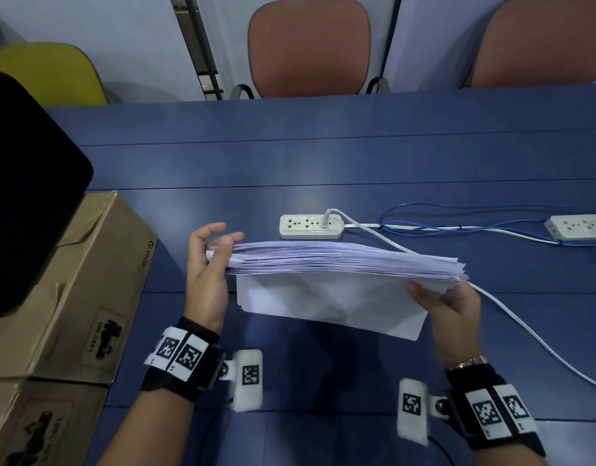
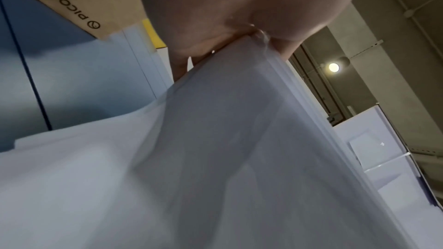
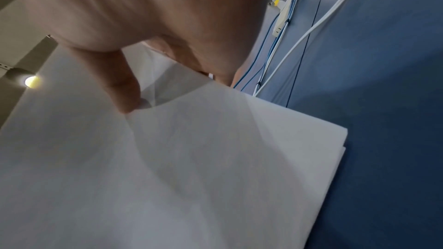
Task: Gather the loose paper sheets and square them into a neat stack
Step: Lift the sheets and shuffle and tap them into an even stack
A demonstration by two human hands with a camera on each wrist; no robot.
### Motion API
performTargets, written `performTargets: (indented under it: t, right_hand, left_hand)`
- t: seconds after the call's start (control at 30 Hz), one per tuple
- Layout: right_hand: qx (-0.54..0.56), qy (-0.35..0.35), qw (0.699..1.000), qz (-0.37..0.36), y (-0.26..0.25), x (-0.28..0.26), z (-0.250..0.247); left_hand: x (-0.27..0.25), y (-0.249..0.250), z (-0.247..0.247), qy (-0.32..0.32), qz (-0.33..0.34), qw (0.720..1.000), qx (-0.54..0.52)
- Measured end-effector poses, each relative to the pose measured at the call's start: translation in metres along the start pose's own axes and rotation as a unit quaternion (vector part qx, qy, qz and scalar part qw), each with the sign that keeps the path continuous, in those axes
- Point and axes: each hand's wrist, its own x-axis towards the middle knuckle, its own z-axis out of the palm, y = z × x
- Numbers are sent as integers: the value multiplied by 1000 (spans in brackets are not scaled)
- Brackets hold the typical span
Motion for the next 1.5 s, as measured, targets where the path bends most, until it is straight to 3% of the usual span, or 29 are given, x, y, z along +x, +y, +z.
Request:
performTargets:
  t: [0.1,0.23,0.3,0.4,0.47,0.53,0.63,0.73,0.87,1.0,1.13,1.3,1.5]
  right_hand:
    - [26,12,999,14,-2,1,3]
    - [77,5,996,47,-10,7,-1]
    - [77,-7,995,69,-16,11,-2]
    - [70,-21,995,73,-22,16,0]
    - [57,-12,998,35,-28,13,4]
    - [55,-7,998,-4,-32,8,4]
    - [17,-39,999,-28,-29,6,3]
    - [-12,-71,997,-22,-15,14,3]
    - [26,-52,998,8,-7,20,14]
    - [44,-38,998,-16,-15,21,13]
    - [-7,-29,999,20,-3,20,13]
    - [-17,-33,999,-24,-20,7,18]
    - [-25,-40,996,80,15,-4,11]
  left_hand:
    - [5,-2,-6,-32,-15,999,-31]
    - [18,-10,-32,-193,-42,979,-42]
    - [21,-15,-35,-221,-92,971,-6]
    - [19,-22,-26,-158,-96,983,23]
    - [14,-20,-20,-90,-47,995,-1]
    - [9,-18,-20,-63,9,998,-29]
    - [4,-22,-27,-62,48,995,-55]
    - [9,-40,-35,-86,16,995,-42]
    - [14,-46,-33,-96,-32,993,-64]
    - [13,-45,-36,-101,-18,992,-72]
    - [9,-55,-35,-98,-19,995,-24]
    - [3,-42,-30,-63,21,996,-53]
    - [-7,-61,-38,-70,-31,997,-31]
